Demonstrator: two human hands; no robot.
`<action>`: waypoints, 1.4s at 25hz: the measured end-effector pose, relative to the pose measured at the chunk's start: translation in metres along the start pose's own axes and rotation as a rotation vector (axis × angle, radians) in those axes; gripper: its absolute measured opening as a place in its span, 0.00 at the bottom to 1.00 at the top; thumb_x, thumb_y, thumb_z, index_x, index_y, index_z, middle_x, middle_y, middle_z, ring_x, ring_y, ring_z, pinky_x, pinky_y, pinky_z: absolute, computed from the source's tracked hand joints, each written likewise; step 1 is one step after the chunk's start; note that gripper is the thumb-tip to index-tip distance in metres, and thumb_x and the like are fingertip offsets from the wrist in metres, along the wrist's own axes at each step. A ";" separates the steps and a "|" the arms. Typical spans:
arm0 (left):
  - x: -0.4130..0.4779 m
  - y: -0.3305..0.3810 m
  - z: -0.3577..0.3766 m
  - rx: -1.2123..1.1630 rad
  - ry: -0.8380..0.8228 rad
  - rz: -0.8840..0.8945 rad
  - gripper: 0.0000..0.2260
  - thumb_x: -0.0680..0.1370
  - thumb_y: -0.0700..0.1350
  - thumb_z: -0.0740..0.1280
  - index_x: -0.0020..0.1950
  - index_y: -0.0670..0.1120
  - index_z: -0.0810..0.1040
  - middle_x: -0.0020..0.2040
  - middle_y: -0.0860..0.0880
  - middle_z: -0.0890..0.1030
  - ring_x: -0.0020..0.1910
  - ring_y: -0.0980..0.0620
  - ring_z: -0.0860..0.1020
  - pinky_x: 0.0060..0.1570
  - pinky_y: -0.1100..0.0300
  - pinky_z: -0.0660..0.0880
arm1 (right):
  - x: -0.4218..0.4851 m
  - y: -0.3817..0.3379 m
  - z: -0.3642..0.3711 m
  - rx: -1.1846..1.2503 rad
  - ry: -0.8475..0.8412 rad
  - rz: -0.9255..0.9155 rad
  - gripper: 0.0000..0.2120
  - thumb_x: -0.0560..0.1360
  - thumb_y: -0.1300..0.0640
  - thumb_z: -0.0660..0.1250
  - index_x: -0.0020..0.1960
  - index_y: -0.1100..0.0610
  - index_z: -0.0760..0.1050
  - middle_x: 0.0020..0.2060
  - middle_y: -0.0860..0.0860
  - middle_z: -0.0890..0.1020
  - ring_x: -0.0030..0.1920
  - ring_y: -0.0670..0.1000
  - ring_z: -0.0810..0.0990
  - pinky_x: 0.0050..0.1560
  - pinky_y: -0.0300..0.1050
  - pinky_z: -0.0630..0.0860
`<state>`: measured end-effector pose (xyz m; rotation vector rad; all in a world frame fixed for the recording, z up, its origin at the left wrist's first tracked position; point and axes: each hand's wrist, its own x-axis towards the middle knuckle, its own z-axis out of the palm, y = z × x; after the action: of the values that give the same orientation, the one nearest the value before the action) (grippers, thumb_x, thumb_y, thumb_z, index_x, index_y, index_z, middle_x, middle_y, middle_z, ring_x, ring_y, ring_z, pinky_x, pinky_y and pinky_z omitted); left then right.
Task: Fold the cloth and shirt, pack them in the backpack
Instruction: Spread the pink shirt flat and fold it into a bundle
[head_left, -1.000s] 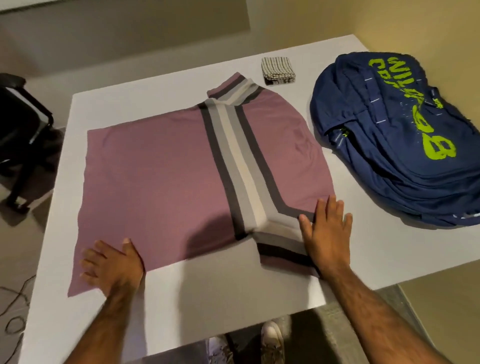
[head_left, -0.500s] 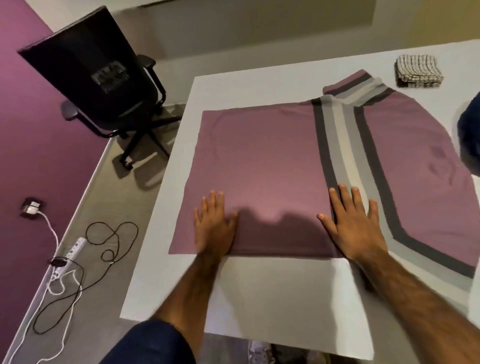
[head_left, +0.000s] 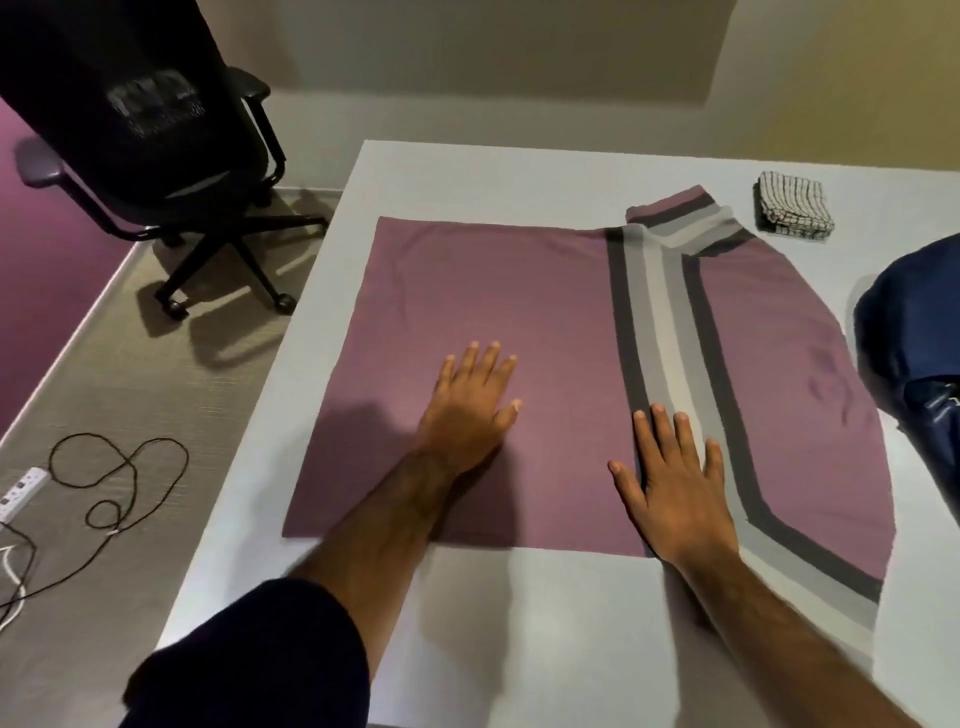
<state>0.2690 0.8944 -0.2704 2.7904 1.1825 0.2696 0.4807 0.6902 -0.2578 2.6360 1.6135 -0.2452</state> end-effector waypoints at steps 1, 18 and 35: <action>0.002 -0.006 0.006 0.014 -0.047 -0.023 0.28 0.80 0.59 0.58 0.77 0.48 0.71 0.77 0.44 0.70 0.75 0.38 0.70 0.71 0.36 0.67 | 0.000 0.001 -0.001 0.005 -0.007 0.005 0.37 0.79 0.29 0.34 0.82 0.47 0.36 0.81 0.48 0.38 0.81 0.54 0.36 0.79 0.64 0.41; 0.061 -0.111 -0.004 0.006 -0.097 -0.276 0.32 0.83 0.63 0.49 0.84 0.48 0.55 0.84 0.47 0.55 0.82 0.43 0.53 0.79 0.41 0.45 | 0.000 -0.001 -0.001 -0.011 -0.023 0.036 0.36 0.79 0.29 0.35 0.82 0.46 0.36 0.81 0.46 0.38 0.81 0.51 0.36 0.79 0.62 0.42; 0.027 0.102 0.018 -0.074 -0.072 0.172 0.28 0.83 0.51 0.52 0.84 0.49 0.55 0.84 0.46 0.51 0.82 0.41 0.54 0.78 0.41 0.48 | 0.048 -0.030 -0.021 0.121 0.026 -0.039 0.30 0.85 0.40 0.42 0.83 0.50 0.42 0.81 0.48 0.41 0.81 0.51 0.39 0.77 0.59 0.38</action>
<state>0.3625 0.8433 -0.2682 2.8137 0.9005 0.2193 0.4781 0.7492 -0.2428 2.7080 1.7121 -0.3212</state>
